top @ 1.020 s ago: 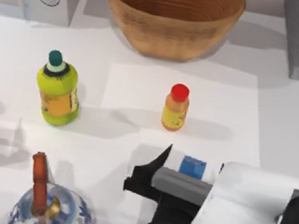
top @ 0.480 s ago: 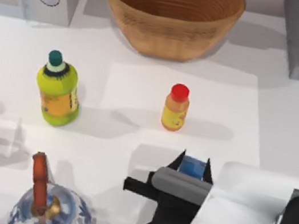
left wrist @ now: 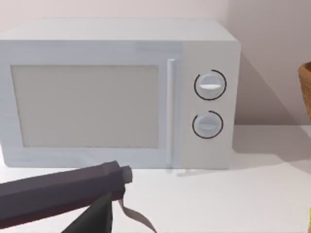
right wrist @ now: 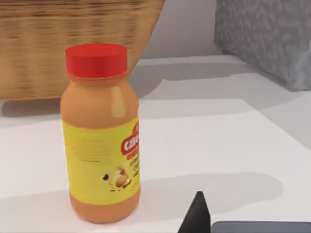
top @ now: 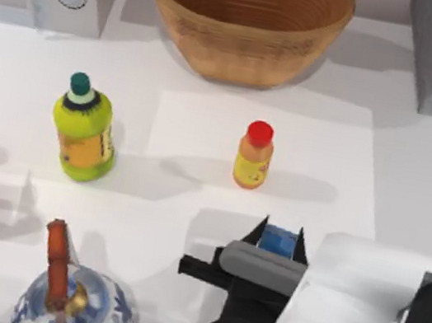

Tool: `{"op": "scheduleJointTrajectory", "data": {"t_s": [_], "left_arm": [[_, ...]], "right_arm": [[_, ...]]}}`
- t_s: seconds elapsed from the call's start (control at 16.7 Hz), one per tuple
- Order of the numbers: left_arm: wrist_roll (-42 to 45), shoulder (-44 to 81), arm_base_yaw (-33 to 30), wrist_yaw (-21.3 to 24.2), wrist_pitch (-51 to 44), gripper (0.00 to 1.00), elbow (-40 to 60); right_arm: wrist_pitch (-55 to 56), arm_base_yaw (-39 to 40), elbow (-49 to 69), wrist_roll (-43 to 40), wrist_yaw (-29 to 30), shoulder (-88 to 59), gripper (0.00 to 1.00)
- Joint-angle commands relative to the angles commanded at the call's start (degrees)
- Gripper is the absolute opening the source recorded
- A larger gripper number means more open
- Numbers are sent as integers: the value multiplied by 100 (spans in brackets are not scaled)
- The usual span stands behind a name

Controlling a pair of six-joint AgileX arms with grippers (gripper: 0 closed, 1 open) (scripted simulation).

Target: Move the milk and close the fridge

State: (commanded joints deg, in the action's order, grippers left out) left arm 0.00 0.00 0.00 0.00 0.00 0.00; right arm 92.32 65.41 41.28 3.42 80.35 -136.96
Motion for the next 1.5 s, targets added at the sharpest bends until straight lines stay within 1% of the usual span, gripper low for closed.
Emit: {"op": "scheduleJointTrajectory", "data": {"t_s": [0.24, 0.66, 0.9, 1.02, 1.14, 1.26, 1.38, 1.5], "left_arm": [[0, 0, 0, 0, 0, 100, 0], [0, 0, 0, 0, 0, 100, 0], [0, 0, 0, 0, 0, 100, 0], [0, 0, 0, 0, 0, 100, 0], [0, 0, 0, 0, 0, 100, 0], [0, 0, 0, 0, 0, 100, 0], [0, 0, 0, 0, 0, 100, 0], [0, 0, 0, 0, 0, 100, 0]], "right_arm": [[-66, 23, -15, 8, -10, 101, 0], [-681, 17, -185, 48, -7, 812, 0], [-669, 10, -166, 57, -14, 802, 0], [-694, -142, -184, 49, -198, 932, 0], [-770, -503, -241, 22, -622, 1206, 0], [-905, -1049, -344, -21, -1294, 1594, 0], [-1093, -1732, -490, -73, -2164, 2066, 0], [-1326, -2524, -675, -125, -3183, 2594, 0]]}}
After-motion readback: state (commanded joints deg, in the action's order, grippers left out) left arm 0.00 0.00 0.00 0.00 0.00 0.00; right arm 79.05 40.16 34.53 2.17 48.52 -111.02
